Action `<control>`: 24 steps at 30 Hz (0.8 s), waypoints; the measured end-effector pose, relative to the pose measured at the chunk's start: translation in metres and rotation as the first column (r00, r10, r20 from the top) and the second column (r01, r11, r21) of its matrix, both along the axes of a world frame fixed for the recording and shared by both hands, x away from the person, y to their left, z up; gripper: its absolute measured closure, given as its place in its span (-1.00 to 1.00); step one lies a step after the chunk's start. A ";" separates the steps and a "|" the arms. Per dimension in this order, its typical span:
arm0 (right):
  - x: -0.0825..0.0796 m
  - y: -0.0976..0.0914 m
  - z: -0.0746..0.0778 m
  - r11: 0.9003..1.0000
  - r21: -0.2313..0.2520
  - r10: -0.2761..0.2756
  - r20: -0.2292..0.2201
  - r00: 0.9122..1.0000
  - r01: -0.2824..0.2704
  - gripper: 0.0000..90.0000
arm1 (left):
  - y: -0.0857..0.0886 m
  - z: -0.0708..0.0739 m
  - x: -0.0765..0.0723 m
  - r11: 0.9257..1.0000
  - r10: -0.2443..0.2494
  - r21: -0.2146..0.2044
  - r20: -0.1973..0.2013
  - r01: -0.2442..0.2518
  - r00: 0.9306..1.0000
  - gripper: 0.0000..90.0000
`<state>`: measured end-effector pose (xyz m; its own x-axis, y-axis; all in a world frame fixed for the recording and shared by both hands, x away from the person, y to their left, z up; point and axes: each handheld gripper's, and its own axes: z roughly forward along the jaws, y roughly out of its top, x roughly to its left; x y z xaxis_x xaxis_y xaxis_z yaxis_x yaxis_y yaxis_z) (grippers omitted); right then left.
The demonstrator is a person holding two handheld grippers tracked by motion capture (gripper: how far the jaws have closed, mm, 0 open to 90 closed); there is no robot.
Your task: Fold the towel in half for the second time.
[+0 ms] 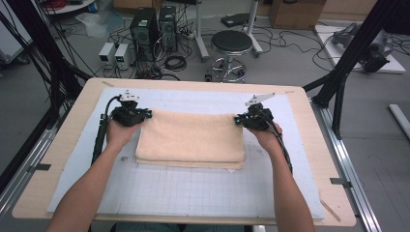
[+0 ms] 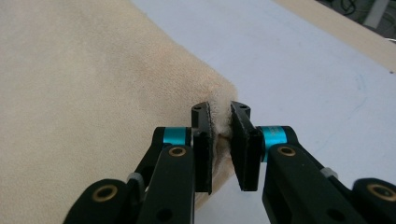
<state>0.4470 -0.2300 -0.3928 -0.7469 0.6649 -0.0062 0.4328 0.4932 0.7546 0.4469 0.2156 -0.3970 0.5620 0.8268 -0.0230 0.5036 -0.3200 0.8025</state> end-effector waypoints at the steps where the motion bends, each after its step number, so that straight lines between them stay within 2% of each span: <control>1: 0.002 0.001 -0.003 1.000 -0.002 -0.021 0.022 1.000 0.021 0.54 | 0.001 -0.002 0.002 1.000 -0.002 0.014 -0.007 0.002 1.000 0.70; 2: 0.004 0.001 -0.006 0.999 -0.006 -0.034 0.024 0.999 0.034 0.46 | 0.002 -0.005 0.004 0.999 0.014 0.029 -0.017 -0.014 1.000 0.57; 4: 0.005 -0.003 -0.010 0.999 -0.006 -0.052 -0.008 0.999 0.052 0.30 | 0.008 -0.008 0.003 1.000 0.014 0.014 -0.042 -0.014 0.999 0.41; 7: -0.002 -0.008 -0.007 1.000 0.005 -0.026 -0.030 0.999 0.026 0.22 | 0.016 -0.006 -0.008 1.000 -0.002 0.002 -0.019 0.002 1.000 0.30; 8: -0.008 -0.008 -0.003 1.000 0.009 -0.016 -0.006 1.000 0.016 0.22 | 0.019 -0.005 -0.013 1.000 -0.014 -0.013 -0.010 0.014 1.000 0.28; 10: -0.020 -0.010 0.004 0.999 0.049 0.020 0.003 1.000 -0.020 0.23 | 0.022 -0.002 -0.025 0.998 -0.051 -0.030 -0.017 0.051 0.999 0.26; 13: -0.043 -0.009 0.011 0.994 0.070 0.077 0.023 0.997 -0.079 0.30 | 0.023 -0.001 -0.047 0.995 -0.091 -0.035 0.027 0.092 0.995 0.23; 15: -0.058 -0.005 0.011 0.987 0.075 0.139 0.027 0.990 -0.140 0.53 | 0.022 -0.004 -0.060 0.992 -0.115 -0.053 0.033 0.117 0.993 0.23; 17: -0.070 0.001 0.008 0.978 0.046 0.203 0.013 0.979 -0.203 0.65 | 0.021 -0.008 -0.073 0.986 -0.152 -0.058 0.031 0.153 0.988 0.25; 18: -0.075 0.003 0.005 0.973 0.059 0.225 0.001 0.974 -0.224 0.66 | 0.020 -0.011 -0.078 0.984 -0.166 -0.063 0.024 0.167 0.986 0.26; 19: -0.077 0.006 0.002 0.968 0.066 0.246 -0.035 0.969 -0.244 0.66 | 0.018 -0.013 -0.084 0.981 -0.178 -0.069 0.024 0.179 0.984 0.27; 20: -0.079 0.009 -0.001 0.965 0.049 0.259 -0.053 0.964 -0.256 0.65 | 0.017 -0.016 -0.089 0.978 -0.195 -0.072 0.025 0.196 0.981 0.28; 21: -0.082 0.013 -0.004 0.963 0.040 0.269 -0.049 0.962 -0.267 0.66 | 0.016 -0.018 -0.093 0.974 -0.216 -0.064 0.007 0.216 0.976 0.31; 22: -0.086 0.015 -0.008 0.961 0.045 0.276 -0.038 0.960 -0.274 0.66 | 0.015 -0.021 -0.096 0.972 -0.227 -0.053 0.007 0.227 0.974 0.32; 23: -0.087 0.016 -0.012 0.960 0.039 0.280 -0.051 0.959 -0.279 0.66 | 0.015 -0.023 -0.099 0.971 -0.233 -0.047 0.000 0.232 0.973 0.33; 24: -0.088 0.018 -0.016 0.961 0.010 0.276 -0.067 0.959 -0.276 0.66 | 0.016 -0.026 -0.101 0.971 -0.238 -0.041 -0.008 0.237 0.971 0.34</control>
